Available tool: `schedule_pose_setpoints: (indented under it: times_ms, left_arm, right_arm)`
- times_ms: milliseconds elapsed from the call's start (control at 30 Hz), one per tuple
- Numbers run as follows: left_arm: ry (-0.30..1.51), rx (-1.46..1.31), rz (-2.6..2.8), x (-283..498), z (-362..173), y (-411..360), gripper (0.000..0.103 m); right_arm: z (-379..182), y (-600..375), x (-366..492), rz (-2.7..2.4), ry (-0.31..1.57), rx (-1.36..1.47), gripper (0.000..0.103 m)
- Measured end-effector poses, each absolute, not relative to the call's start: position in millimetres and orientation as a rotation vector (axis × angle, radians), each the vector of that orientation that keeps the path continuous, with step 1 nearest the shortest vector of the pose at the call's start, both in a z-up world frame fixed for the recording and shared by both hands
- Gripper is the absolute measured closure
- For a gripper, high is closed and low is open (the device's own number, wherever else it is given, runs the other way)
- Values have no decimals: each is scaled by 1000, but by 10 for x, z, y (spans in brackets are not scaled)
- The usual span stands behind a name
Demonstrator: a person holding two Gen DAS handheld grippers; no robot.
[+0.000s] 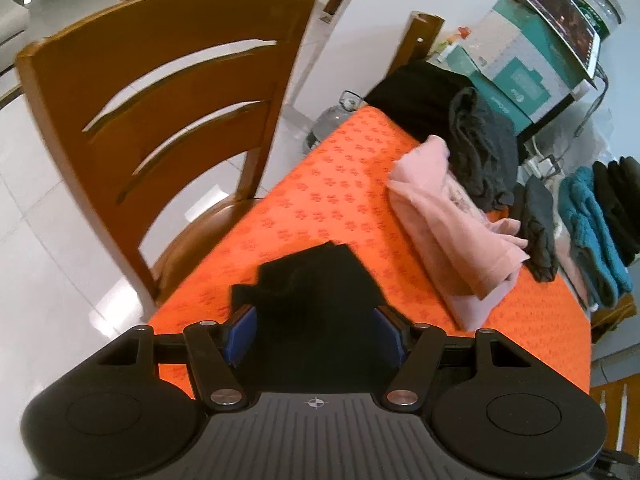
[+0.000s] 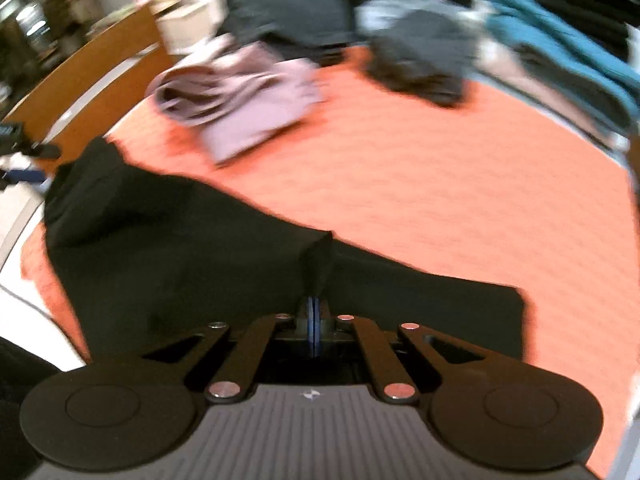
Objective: Fold clothes
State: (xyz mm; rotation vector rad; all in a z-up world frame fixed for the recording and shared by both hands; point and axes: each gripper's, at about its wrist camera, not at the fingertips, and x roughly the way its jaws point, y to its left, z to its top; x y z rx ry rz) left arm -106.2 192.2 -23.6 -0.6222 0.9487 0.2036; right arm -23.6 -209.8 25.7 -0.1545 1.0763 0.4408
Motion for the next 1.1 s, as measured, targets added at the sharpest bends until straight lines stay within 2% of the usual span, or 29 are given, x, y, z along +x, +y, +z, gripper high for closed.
schedule_pose_setpoints:
  times_ms: [367, 700, 967, 1067, 1100]
  left_arm:
    - [948, -600, 112, -707, -192, 1449, 35]
    - [958, -598, 60, -639, -119, 1089, 30]
    - [966, -694, 65, -680, -131, 852, 25]
    - [977, -656, 91, -685, -127, 771, 24]
    - [976, -640, 107, -693, -121, 772, 23]
  right_arm:
    - [399, -3583, -236, 117, 1049, -101, 102]
    - [423, -4890, -254, -190, 1026, -210, 102]
    - [158, -5596, -70, -375, 1102, -256, 102]
    - [133, -5579, -42, -335, 1104, -196, 93]
    - [135, -5547, -34, -316, 1102, -182, 82]
